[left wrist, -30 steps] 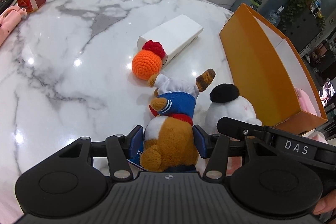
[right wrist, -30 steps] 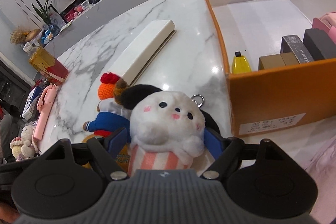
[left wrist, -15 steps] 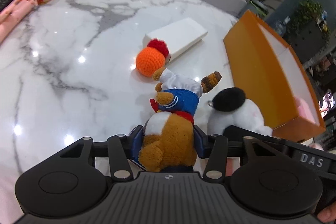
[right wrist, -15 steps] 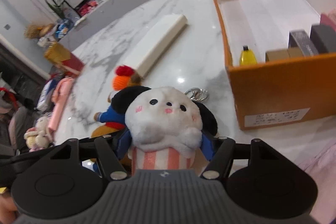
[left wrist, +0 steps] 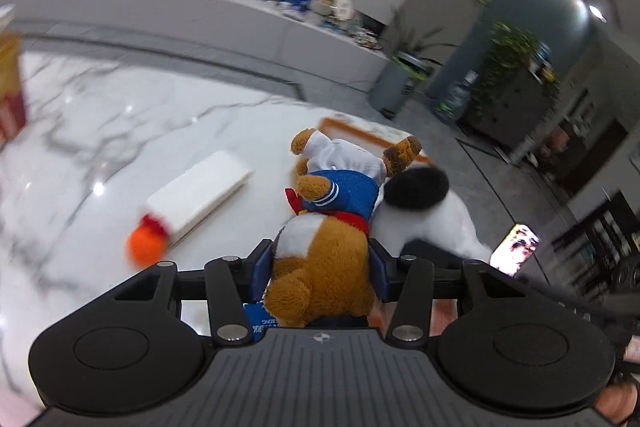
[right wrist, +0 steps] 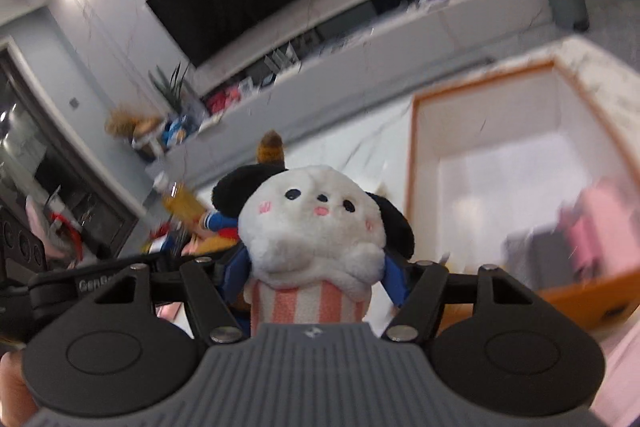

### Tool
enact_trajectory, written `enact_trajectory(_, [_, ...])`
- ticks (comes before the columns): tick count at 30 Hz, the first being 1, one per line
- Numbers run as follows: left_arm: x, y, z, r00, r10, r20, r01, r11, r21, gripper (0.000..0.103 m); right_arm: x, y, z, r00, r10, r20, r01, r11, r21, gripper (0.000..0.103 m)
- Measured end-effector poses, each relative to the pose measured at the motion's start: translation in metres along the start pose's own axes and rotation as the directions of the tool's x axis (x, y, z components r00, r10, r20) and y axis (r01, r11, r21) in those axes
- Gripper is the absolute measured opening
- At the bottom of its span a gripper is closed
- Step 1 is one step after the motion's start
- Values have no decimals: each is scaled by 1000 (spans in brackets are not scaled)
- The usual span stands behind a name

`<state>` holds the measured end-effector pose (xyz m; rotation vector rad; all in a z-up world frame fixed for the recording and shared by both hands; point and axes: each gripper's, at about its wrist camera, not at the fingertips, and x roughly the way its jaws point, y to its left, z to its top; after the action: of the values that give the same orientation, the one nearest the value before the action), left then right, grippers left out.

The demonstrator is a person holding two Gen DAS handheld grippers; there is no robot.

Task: Organize objects
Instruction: 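Lift and carry the bear and white plush over the orange shoebox with both tools, then lower both plush toys into the shoebox and open both tools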

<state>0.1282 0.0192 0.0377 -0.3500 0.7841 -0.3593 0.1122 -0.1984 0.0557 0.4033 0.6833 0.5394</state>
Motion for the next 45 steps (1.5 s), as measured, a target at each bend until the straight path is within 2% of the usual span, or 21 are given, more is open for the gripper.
enact_trajectory(4, [29,-34,20,1000,-16,-17,16,999,45,57,-14,-25,34,998,-33,57,33,999,10,69])
enact_trajectory(7, [58,-50,31,999,-7,-37,10,997,75,57,-12,-47,55,996,-67,57,66,998,24,69])
enact_trajectory(12, [109,-65,40,995,27,-98,-18,996,92,57,9,-87,83,995,-101,-6,102,992,76,69])
enact_trajectory(16, [135,-69,40,987,80,-138,-62,989,133,57,36,-117,98,993,-90,-82,102,983,151,69])
enact_trajectory(21, [157,-70,40,976,147,-161,-115,975,192,57,63,-146,98,985,-62,-160,97,971,219,69])
enact_trajectory(24, [168,-70,36,970,171,-173,-137,971,195,58,74,-165,98,978,-25,-207,84,956,283,69])
enact_trajectory(28, [180,-77,26,965,192,-178,-151,964,220,58,88,-176,99,962,-61,-264,136,951,276,69])
enact_trajectory(32, [192,-85,13,952,262,-159,-205,930,304,58,100,-180,101,946,-95,-309,163,966,203,69])
enact_trajectory(34, [194,-94,6,941,312,-129,-246,895,372,59,108,-178,99,938,-124,-324,185,969,166,69])
enact_trajectory(37, [199,-105,-1,924,363,-124,-273,849,452,61,119,-170,96,919,-196,-342,240,967,89,69])
enact_trajectory(41, [208,-112,-12,901,404,-159,-262,798,542,62,131,-171,89,886,-251,-391,279,960,15,69])
enact_trajectory(45, [212,-114,-19,901,406,-155,-248,774,583,61,136,-171,86,877,-277,-392,288,957,-31,72])
